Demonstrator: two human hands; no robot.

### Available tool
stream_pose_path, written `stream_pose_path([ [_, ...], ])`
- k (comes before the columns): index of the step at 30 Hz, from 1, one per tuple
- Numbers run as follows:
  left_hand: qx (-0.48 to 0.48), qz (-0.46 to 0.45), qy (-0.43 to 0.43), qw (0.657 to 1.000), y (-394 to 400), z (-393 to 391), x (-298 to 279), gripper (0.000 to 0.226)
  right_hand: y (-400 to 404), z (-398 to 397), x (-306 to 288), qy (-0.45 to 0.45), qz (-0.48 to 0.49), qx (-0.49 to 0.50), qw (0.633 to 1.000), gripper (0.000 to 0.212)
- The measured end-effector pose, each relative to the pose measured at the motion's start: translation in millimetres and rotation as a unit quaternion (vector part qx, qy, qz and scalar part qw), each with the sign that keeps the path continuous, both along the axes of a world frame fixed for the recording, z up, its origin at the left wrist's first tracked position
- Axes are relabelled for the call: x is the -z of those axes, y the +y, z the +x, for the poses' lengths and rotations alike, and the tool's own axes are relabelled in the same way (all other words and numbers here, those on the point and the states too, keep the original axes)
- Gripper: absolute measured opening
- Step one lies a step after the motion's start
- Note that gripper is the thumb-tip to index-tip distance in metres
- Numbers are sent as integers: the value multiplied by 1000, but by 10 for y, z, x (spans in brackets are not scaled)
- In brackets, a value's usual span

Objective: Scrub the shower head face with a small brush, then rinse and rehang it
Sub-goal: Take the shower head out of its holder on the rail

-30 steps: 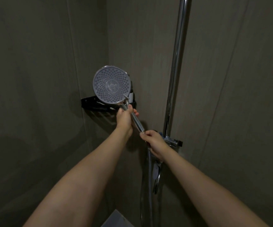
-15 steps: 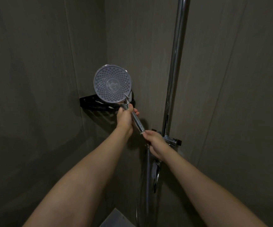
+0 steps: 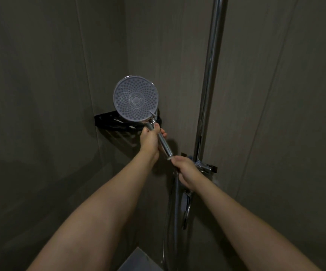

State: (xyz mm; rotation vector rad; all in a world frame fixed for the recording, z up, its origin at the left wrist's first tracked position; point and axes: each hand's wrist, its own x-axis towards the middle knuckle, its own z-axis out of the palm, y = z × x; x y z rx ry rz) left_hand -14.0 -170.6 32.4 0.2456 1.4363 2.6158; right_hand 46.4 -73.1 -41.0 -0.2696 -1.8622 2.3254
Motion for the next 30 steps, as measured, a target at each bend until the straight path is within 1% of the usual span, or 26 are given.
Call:
stream_pose_path([
  [2,-3,-17,2,1000,-2,3,14,7,-26,16,-2,-6,44,-10,999,21],
  [3,-3,-19,1,1000,5,7,17,7,-24,11,12,-1,44,-7,999,19],
  [4,-3,-16,-2,1000,12,11,18,7,-13,18,34,6,23,3,1000,16],
  [6,-5,-7,-7,1000,22,19,9,9,12,4,64,10,-40,17,999,21],
  [7,-8,-6,-7,1000,25,17,10,10,24,19,55,5,-50,14,999,21],
  [11,-8,-4,-2,1000,48,30,16,10,41,12,39,0,7,5,1000,16],
  [13,-6,5,3,1000,58,36,16,11,58,-16,72,6,-4,5,1000,15],
  [16,-1,-5,13,1000,53,43,4,10,60,9,45,0,0,-24,1000,20],
  [19,-8,-18,14,1000,70,59,-4,11,78,58,-11,7,37,-45,998,16],
  [22,-17,-38,16,999,93,72,27,10,99,49,12,-19,157,-20,987,4],
  [23,-17,-42,18,999,92,75,31,9,99,46,36,-24,187,-14,982,6],
  [26,-19,-23,12,999,93,63,-28,6,137,59,153,-19,166,-16,986,4],
  [28,-24,-1,9,1000,72,45,-93,11,172,90,187,-34,185,-7,982,14],
  [30,-21,7,9,1000,41,20,-117,15,214,131,195,-41,189,6,981,19],
])
